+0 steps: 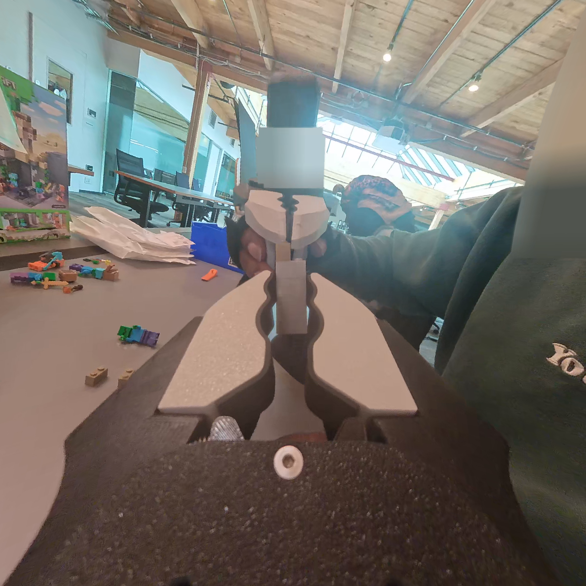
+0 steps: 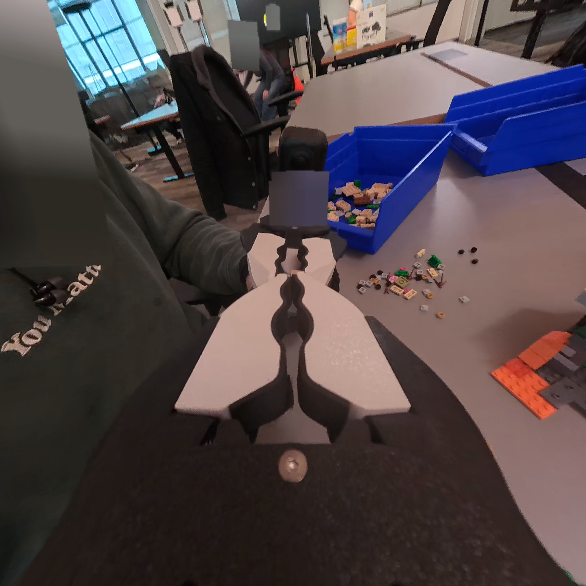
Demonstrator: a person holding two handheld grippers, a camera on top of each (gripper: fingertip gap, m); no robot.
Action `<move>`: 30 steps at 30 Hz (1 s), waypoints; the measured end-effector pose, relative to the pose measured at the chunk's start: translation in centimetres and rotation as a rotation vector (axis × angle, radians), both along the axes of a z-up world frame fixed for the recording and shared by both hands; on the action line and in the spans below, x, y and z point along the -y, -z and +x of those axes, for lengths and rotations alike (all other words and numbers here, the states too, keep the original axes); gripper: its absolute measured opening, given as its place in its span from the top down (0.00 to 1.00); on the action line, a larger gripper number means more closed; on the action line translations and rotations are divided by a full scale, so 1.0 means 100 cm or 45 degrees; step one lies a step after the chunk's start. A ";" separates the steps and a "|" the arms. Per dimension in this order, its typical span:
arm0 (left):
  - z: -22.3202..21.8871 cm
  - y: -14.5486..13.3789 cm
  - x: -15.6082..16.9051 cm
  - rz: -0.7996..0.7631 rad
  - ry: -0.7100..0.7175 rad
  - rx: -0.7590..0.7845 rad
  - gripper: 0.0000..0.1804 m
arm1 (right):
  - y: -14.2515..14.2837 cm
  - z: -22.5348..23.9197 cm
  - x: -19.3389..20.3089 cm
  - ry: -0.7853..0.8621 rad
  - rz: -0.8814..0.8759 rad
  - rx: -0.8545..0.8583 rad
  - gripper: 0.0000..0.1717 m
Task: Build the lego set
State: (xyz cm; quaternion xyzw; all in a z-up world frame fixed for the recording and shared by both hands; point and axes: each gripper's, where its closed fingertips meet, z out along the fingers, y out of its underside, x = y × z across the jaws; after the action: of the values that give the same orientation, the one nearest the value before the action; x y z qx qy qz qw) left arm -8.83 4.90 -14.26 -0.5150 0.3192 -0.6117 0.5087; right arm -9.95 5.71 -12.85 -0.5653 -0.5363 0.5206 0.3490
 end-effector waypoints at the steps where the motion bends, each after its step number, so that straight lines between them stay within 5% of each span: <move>1: -0.001 -0.001 0.000 0.005 -0.005 0.002 0.91 | -0.002 -0.001 0.000 0.014 0.012 -0.027 1.00; 12: -0.009 -0.005 -0.007 -0.047 -0.008 0.054 0.90 | -0.016 -0.004 -0.005 0.047 0.056 -0.122 1.00; 15: -0.013 -0.008 -0.008 -0.119 0.030 0.114 0.90 | -0.017 0.001 -0.008 0.114 0.375 -0.119 1.00; 16: -0.014 -0.009 -0.009 -0.150 0.045 0.135 0.90 | -0.013 0.001 -0.009 0.150 0.527 -0.087 0.86; 23: -0.019 -0.016 -0.013 -0.442 0.212 0.347 0.91 | 0.009 -0.012 -0.008 0.342 1.288 0.049 0.61; 30: -0.013 -0.018 -0.011 -0.516 0.271 0.401 0.90 | 0.013 -0.032 -0.010 0.395 1.399 0.039 0.58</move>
State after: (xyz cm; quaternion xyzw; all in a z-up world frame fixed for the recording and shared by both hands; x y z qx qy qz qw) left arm -10.16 6.00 -12.44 -0.4681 0.1597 -0.7857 0.3715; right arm -13.11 6.74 -14.17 -0.3803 -0.6441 0.0998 0.6562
